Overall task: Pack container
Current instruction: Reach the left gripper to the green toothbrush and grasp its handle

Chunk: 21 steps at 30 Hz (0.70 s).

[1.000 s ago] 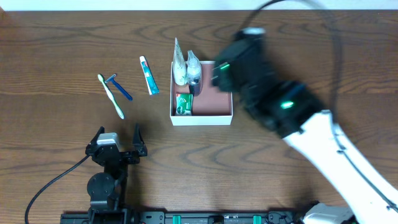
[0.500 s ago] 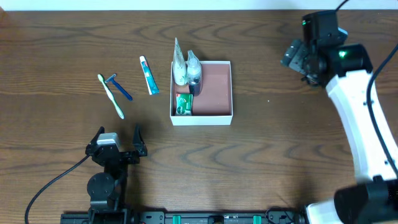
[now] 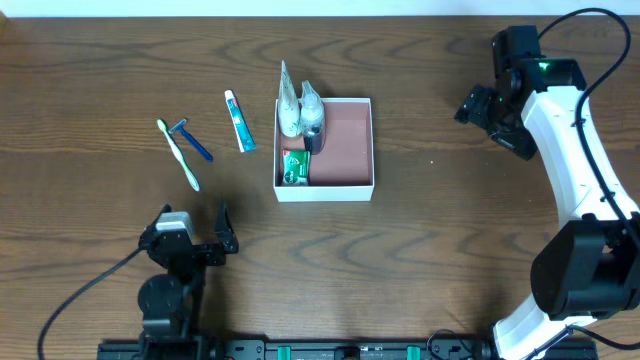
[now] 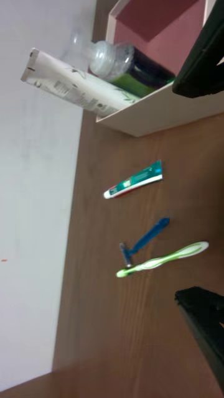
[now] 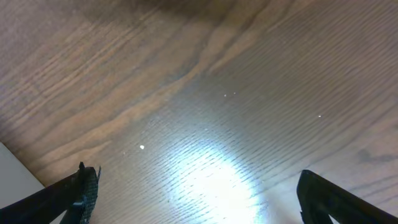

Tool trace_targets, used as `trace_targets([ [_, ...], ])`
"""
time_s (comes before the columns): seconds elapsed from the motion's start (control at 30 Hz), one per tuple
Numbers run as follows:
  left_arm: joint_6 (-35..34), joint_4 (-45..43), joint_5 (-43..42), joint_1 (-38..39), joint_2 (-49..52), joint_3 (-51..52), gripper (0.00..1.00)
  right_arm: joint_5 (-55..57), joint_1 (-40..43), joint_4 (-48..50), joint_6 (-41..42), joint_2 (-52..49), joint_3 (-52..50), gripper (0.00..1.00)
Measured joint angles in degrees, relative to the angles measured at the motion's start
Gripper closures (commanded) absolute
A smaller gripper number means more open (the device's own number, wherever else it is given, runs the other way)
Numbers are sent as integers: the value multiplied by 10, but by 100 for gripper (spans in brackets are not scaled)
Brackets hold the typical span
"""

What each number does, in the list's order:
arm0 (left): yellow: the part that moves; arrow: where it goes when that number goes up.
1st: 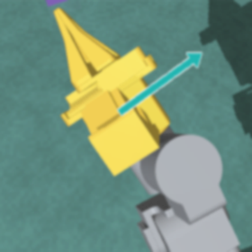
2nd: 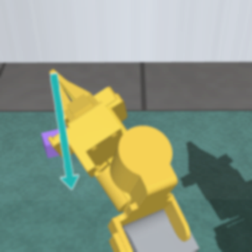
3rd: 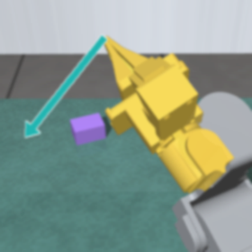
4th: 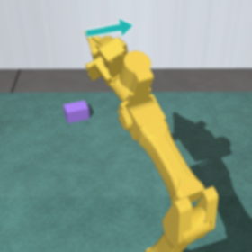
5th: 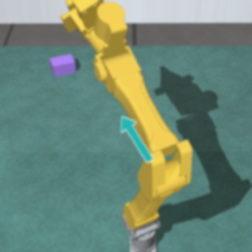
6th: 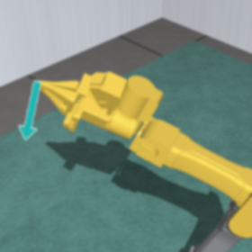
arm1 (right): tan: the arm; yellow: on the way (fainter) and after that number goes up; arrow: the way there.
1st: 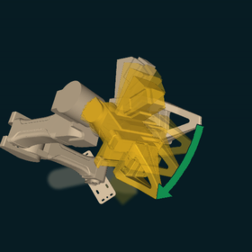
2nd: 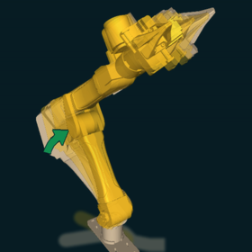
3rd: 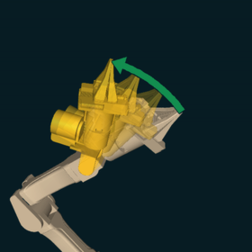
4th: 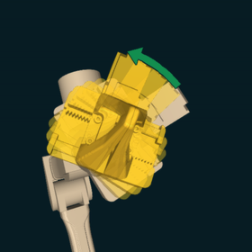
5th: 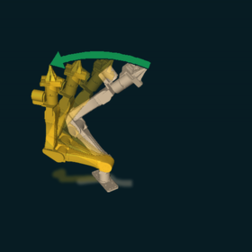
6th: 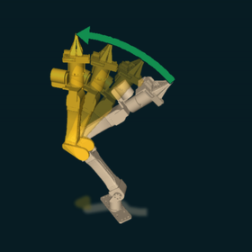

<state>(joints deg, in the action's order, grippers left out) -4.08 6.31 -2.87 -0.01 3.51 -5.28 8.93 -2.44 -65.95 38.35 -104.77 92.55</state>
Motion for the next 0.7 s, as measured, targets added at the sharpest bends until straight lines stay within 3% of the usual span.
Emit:
trace_targets([
  [0.13, -4, 74, -1, 0, 97, -119, 2, -3, 0, -1, 0, 0, 0, 1],
  [0.37, -4, 287, -2, 0, 404, -434, 2, -4, 0, -1, 0, 0, -2, 1],
  [0.53, -4, 343, -8, 0, 603, -606, 2, -4, 0, 0, 0, 0, -2, 1],
  [0.7, -4, 332, -20, 0, 704, -646, 2, -4, 0, 0, 0, 0, -2, 1],
])
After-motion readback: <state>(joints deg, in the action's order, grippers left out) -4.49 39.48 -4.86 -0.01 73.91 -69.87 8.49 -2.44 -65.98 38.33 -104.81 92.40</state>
